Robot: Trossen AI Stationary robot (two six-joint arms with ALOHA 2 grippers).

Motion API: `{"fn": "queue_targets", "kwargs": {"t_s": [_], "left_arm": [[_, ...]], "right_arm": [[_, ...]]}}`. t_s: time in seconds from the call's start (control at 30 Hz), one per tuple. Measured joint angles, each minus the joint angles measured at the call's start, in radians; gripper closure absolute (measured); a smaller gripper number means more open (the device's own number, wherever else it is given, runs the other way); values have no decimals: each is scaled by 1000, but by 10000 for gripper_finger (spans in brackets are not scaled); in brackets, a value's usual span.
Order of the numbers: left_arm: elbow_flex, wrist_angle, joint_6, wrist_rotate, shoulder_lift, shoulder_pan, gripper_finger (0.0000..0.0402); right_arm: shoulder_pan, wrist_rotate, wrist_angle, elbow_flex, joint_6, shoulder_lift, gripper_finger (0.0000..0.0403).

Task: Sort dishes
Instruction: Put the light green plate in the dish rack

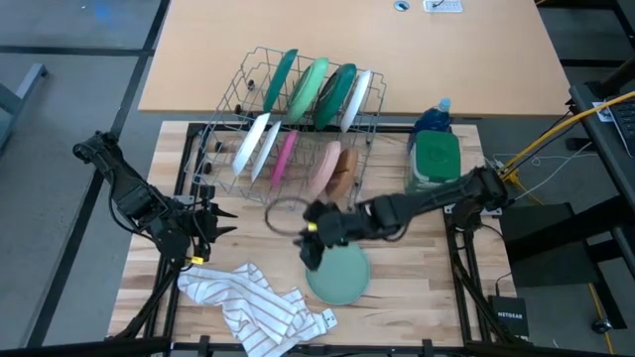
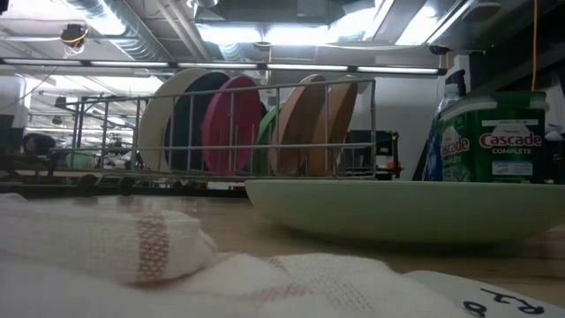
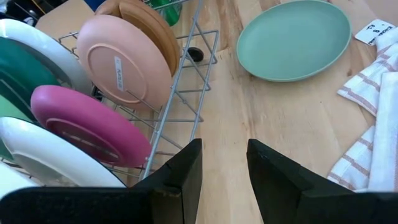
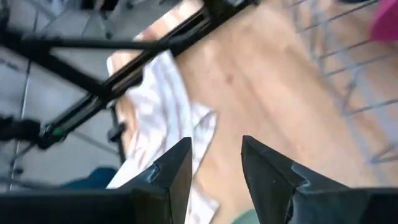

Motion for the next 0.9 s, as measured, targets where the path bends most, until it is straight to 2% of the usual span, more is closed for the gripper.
{"fn": "queue_targets", "kwargs": {"t_s": [0.27, 0.63, 0.77, 0.9], "left_arm": [[0, 0, 0, 0, 0, 0, 283], [0, 0, -27, 0, 0, 0, 283], [0, 1, -37, 0, 0, 0, 283], [0, 1, -69, 0, 0, 0, 283]], "right_arm": [[103, 0, 52, 0, 0, 4, 262], [136, -12, 96, 0, 48, 31, 262], [160, -57, 98, 1, 97, 82, 262], [180, -186, 92, 1, 142, 142, 262]]}}
